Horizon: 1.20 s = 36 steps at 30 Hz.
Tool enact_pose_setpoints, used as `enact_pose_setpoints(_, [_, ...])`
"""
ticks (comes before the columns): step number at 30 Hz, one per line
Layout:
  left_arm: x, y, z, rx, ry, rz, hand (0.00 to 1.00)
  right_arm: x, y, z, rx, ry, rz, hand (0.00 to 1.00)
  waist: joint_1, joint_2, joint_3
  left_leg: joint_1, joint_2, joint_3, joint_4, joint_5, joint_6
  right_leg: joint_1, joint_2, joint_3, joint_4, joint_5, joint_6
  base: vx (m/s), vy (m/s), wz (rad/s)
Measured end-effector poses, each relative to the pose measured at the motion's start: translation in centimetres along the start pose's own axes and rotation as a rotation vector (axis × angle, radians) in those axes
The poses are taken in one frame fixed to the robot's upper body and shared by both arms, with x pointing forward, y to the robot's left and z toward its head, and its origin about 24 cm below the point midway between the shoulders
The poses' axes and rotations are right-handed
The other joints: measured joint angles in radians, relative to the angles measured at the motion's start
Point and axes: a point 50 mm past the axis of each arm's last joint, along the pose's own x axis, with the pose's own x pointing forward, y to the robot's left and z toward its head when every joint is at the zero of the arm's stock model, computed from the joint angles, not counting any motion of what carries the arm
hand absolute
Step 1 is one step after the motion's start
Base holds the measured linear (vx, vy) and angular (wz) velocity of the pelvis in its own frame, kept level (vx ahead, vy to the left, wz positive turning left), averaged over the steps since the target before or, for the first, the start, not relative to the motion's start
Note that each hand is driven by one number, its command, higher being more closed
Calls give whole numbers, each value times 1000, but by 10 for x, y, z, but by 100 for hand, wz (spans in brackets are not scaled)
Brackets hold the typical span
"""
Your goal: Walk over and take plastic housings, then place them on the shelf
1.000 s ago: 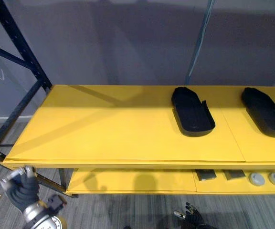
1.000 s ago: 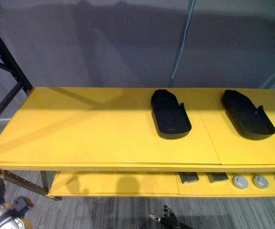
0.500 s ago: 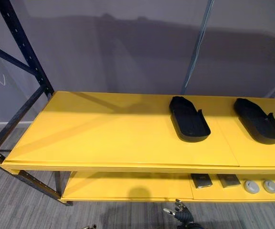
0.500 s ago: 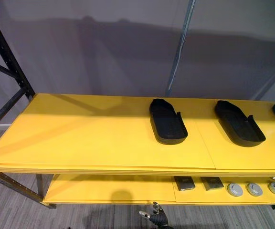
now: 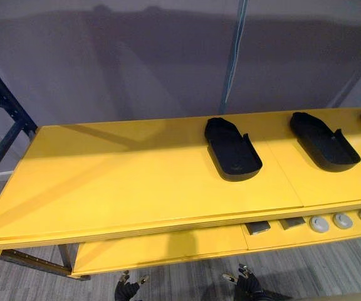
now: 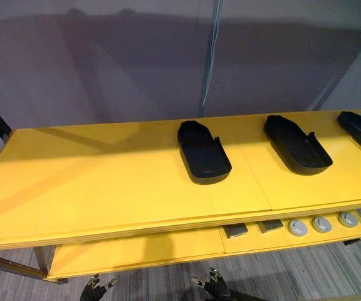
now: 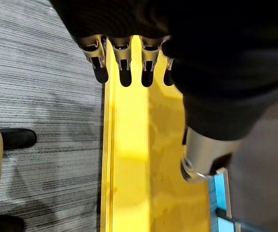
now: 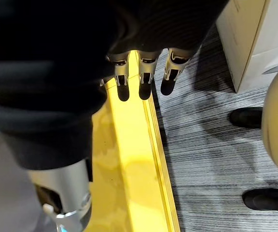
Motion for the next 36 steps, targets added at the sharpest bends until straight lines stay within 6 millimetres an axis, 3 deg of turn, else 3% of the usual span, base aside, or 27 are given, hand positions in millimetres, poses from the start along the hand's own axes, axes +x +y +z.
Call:
enact_pose_setpoints(7, [7, -6, 18, 20, -49, -18, 0, 4, -5, 21, -33, -73, -14, 0, 1, -9, 57, -41, -1, 103, 97, -54, 22, -73, -9, 108, 49, 27, 17, -84, 52, -45])
enact_pose_setpoints(9, [11, -9, 31, 23, -87, -23, 0, 4, -3, 38, -48, -143, -10, 0, 1, -11, 83, -87, 5, 153, 141, -69, 34, -125, -7, 158, 55, 69, 30, -183, 79, -67])
enact_pose_setpoints(12, [15, -12, 58, 37, -182, -27, 0, 3, 0, 55, -76, -217, -3, 0, 2, -5, 89, -185, 38, 212, 195, -74, 66, -184, 8, 173, -10, 187, 58, -201, 66, -53])
enact_pose_setpoints(14, [15, -13, 71, 44, -233, -30, 0, 3, 1, 54, -78, -209, -1, 0, 0, -3, 95, -188, 42, 216, 190, -58, 80, -226, -11, 61, 296, -18, 21, -127, 37, -17])
enact_pose_setpoints(15, [15, -14, 72, 43, -235, -31, 0, 2, 0, 49, -78, -196, -3, 0, 1, -1, 95, -184, 41, 217, 189, -55, 83, -221, -20, 41, 377, -66, 25, -24, 22, 4])
enact_pose_setpoints(16, [14, -13, 69, 44, -230, -30, 0, 1, 2, 44, -85, -179, 4, 0, 3, -12, 88, -180, 36, 221, 194, -54, 84, -188, -32, 24, 484, -125, 59, -4, -6, -4])
enact_pose_setpoints(18, [13, -10, 65, 47, -215, -24, 0, 3, 6, 36, -108, -143, 23, 0, 10, -31, 71, -189, 30, 242, 211, -50, 84, -124, -54, -4, 488, -177, 90, -15, -53, -36])
enact_pose_setpoints(20, [14, -11, 64, 61, -206, -23, 0, 8, 9, 44, -170, -152, 42, 0, 50, -44, 56, -231, 32, 300, 227, -36, 69, -82, -44, -34, 245, -165, 67, -83, -135, -105])
enact_pose_setpoints(23, [14, -25, 69, 84, -218, -70, 0, 13, -1, 51, -217, -152, 20, 0, 47, -35, 56, -240, 58, 325, 224, -7, 64, -28, -16, -4, 68, -90, -2, -132, -151, -63])
enact_pose_setpoints(26, [14, -30, 66, 100, -212, -90, 0, 12, -4, 49, -235, -147, 18, 0, 47, -35, 41, -209, 82, 360, 224, -4, 60, -11, 6, 44, 24, -52, -13, -130, -45, -67])
enact_pose_setpoints(28, [14, -31, 66, 95, -207, -89, 0, 14, 2, 54, -268, -160, 35, 0, 38, -24, 36, -202, 112, 423, 223, 0, 53, -26, 29, 67, -24, 15, -9, -138, -24, -111])
enact_pose_setpoints(29, [14, -26, 61, 84, -193, -70, 0, 16, 9, 61, -282, -181, 56, 0, 53, -24, 33, -180, 133, 507, 196, 4, 49, -41, 18, -23, -69, 33, -24, -200, -61, -183])
enact_pose_setpoints(30, [14, -25, 55, 71, -164, -63, 0, 19, 15, 71, -298, -198, 71, 0, 58, -9, 41, -154, 157, 589, 190, 6, 47, -89, -35, -225, 57, -14, -43, -207, -59, -199])
enact_pose_setpoints(32, [13, -22, 49, 78, -146, -55, 0, 20, 21, 74, -309, -207, 89, 0, 55, -9, 44, -104, 166, 680, 207, -7, 38, -108, -126, -458, 180, -37, -38, -139, -26, -143])
enact_pose_setpoints(33, [13, -23, 50, 80, -146, -59, 0, 20, 21, 72, -312, -203, 89, 0, 43, -4, 46, -96, 169, 681, 222, -14, 29, -116, -126, -458, 189, -33, -40, -92, -19, -90])
enact_pose_setpoints(35, [15, -25, 52, 80, -149, -64, 0, 19, 18, 66, -320, -182, 84, 0, 29, 2, 50, -75, 162, 646, 213, -51, -35, -91, -69, -374, 102, 10, -54, -119, -52, -106])
enact_pose_setpoints(36, [15, -24, 49, 85, -135, -63, 0, 19, 20, 66, -328, -182, 88, 0, 29, 4, 49, -71, 181, 644, 222, -54, -40, -75, -39, -347, 47, 11, -57, -138, -107, -142])
